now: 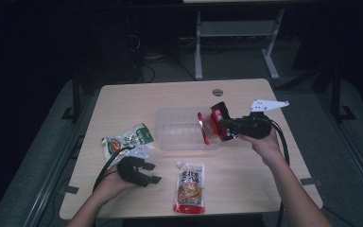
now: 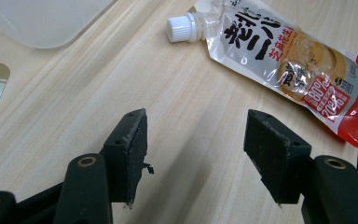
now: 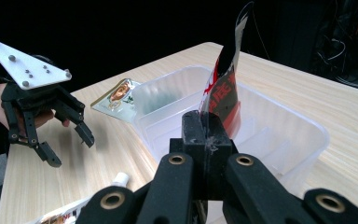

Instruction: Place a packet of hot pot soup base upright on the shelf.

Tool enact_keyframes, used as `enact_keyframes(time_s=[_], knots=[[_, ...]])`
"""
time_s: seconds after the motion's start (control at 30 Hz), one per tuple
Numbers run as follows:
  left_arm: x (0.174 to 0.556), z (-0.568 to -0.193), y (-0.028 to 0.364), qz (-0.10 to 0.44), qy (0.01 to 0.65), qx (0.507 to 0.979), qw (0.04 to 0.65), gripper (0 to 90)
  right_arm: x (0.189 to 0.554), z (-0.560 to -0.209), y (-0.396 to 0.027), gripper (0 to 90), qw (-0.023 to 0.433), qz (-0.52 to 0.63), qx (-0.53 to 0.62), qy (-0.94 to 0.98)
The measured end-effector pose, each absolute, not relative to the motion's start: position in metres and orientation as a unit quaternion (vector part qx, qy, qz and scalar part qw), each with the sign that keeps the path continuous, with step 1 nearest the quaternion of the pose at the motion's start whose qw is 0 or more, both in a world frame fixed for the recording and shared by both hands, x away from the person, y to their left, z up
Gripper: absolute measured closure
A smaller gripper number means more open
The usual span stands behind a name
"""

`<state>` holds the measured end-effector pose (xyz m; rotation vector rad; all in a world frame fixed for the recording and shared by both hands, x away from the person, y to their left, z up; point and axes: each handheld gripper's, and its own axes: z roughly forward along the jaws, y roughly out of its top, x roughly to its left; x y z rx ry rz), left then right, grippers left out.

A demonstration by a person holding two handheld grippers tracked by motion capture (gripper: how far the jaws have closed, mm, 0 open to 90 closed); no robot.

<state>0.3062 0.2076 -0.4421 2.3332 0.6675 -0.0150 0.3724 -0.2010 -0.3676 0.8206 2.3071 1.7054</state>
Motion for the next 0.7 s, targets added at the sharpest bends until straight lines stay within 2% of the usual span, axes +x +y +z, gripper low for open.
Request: enact_keyframes(time_s=[0.5,0.7], knots=[[0.307,-0.443,0.208,-0.009,0.256,0.902,0.348,39.0,0.382,-0.376,-0.19,90.0,0.099,0.55,0.284,0.779],[0.307,-0.444,0.209,-0.01,0.259,0.9,0.35,39.1,0.386,-0.381,-0.184,90.0,0.094,0.545,0.284,0.783]])
